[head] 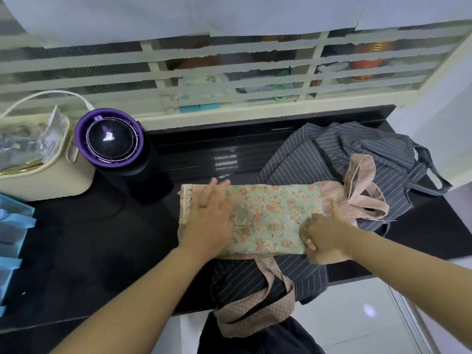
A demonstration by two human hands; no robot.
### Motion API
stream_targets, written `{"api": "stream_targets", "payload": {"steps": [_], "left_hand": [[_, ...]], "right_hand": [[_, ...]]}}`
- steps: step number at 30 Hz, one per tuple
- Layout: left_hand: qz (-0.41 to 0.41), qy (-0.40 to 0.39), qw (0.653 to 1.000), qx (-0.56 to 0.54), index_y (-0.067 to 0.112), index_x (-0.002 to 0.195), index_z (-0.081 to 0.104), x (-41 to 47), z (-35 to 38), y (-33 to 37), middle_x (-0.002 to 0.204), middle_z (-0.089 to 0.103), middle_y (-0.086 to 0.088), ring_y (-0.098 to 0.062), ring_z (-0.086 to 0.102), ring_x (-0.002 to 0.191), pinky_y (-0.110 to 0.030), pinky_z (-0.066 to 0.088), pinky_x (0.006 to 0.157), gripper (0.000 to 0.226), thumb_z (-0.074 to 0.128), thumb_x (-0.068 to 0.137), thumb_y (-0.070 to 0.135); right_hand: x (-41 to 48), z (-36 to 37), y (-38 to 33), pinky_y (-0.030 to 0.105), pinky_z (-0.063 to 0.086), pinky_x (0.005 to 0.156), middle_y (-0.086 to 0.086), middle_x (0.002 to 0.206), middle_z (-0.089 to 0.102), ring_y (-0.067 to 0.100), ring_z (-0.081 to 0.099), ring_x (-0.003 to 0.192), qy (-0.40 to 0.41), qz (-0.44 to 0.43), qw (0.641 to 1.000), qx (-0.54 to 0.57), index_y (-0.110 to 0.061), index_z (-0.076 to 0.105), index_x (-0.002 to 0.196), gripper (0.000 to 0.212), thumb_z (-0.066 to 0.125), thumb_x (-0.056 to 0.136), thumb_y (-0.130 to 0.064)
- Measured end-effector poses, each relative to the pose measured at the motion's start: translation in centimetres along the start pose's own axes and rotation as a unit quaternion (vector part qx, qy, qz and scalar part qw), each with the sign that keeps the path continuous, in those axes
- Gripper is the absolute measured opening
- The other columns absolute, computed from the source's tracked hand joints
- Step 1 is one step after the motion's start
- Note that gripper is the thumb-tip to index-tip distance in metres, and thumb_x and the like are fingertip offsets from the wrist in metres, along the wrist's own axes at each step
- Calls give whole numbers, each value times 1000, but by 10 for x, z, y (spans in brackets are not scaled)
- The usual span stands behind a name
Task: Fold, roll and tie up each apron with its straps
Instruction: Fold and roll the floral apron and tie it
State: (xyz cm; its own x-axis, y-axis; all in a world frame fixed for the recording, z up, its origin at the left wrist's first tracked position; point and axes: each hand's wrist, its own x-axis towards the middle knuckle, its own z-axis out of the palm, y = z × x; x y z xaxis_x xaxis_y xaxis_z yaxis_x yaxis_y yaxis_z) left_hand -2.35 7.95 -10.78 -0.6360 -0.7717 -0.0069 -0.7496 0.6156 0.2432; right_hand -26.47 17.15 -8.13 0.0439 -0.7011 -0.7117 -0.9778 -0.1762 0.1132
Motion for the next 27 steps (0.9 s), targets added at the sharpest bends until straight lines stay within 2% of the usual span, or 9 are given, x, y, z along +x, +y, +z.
{"api": "stream_targets", "payload": {"steps": [2, 4, 7, 10, 16, 19, 23, 25, 27], "left_hand": [[27, -103, 993, 47, 34, 151, -5, 2, 18, 5, 159, -17, 0, -27, -24, 142, -53, -16, 113, 58, 11, 98, 52], [23, -158, 984, 77, 37, 141, -31, 1, 37, 1, 149, -41, 3, -27, -36, 138, -54, -22, 110, 67, -8, 85, 64], [30, -111, 991, 61, 37, 143, -31, -4, 57, -6, 152, -36, 4, -27, -27, 142, -56, -18, 111, 65, -3, 91, 64], [34, -94, 994, 53, 32, 153, -1, -5, 63, -9, 162, -2, -1, -28, -2, 147, -59, -3, 110, 65, 12, 97, 61], [7, -79, 996, 41, 38, 152, 7, -16, 64, -30, 161, 8, -3, -22, 1, 148, -49, 2, 115, 62, 11, 96, 64], [-58, -87, 994, 26, 31, 153, 10, -24, 61, -41, 161, 2, -9, -25, -1, 148, -45, 4, 117, 69, 7, 94, 67], [-121, -91, 988, 23, 28, 151, -5, -29, 51, -44, 157, -23, -6, -21, -10, 148, -38, -16, 116, 83, -6, 83, 76], [-132, -92, 986, 49, 19, 151, 25, -24, 43, -38, 159, 9, -16, -30, 24, 144, -45, -15, 113, 84, 12, 87, 71], [-124, -49, 990, 54, 18, 133, 50, -9, 30, -31, 143, 39, -11, -32, 44, 129, -55, -10, 111, 66, 42, 85, 62]], "right_hand": [[-3, -11, -1, 66, -8, 109, -3, 103, 51, 22, 45, 119, 17, 8, 999, 27, -24, 45, 79, 32, 39, 90, -53], [7, -10, -5, 61, 11, 113, -6, 100, 59, 19, 52, 108, 183, -16, 981, 59, -23, 57, 81, 42, 35, 92, -57], [32, -1, -28, 57, 38, 104, 2, 119, 61, 24, 55, 113, 389, -45, 917, 83, -23, 61, 117, 45, 39, 90, -53], [61, 26, -42, 65, 20, 109, 10, 151, 36, 31, 34, 139, 325, -52, 941, 79, -25, 37, 144, 60, 28, 96, -58], [51, 71, 7, 58, 9, 114, 9, 156, 25, 32, 22, 144, 286, 36, 951, 111, -25, 24, 150, 72, 17, 93, -69], [44, 83, 17, 53, 11, 115, 12, 158, 15, 33, 13, 146, 277, 81, 944, 161, -25, 20, 151, 77, 17, 91, -73], [35, 84, 25, 46, 3, 120, 15, 158, -3, 32, -6, 147, 262, 140, 925, 236, -25, 4, 151, 92, 11, 80, -84], [33, 69, 24, 45, 9, 118, 14, 159, 8, 33, 5, 147, 268, 151, 906, 291, -21, 16, 153, 92, 18, 80, -78], [33, 50, 26, 48, 31, 108, 15, 144, 41, 35, 37, 133, 344, 157, 867, 326, -12, 46, 139, 79, 34, 83, -65]]}}
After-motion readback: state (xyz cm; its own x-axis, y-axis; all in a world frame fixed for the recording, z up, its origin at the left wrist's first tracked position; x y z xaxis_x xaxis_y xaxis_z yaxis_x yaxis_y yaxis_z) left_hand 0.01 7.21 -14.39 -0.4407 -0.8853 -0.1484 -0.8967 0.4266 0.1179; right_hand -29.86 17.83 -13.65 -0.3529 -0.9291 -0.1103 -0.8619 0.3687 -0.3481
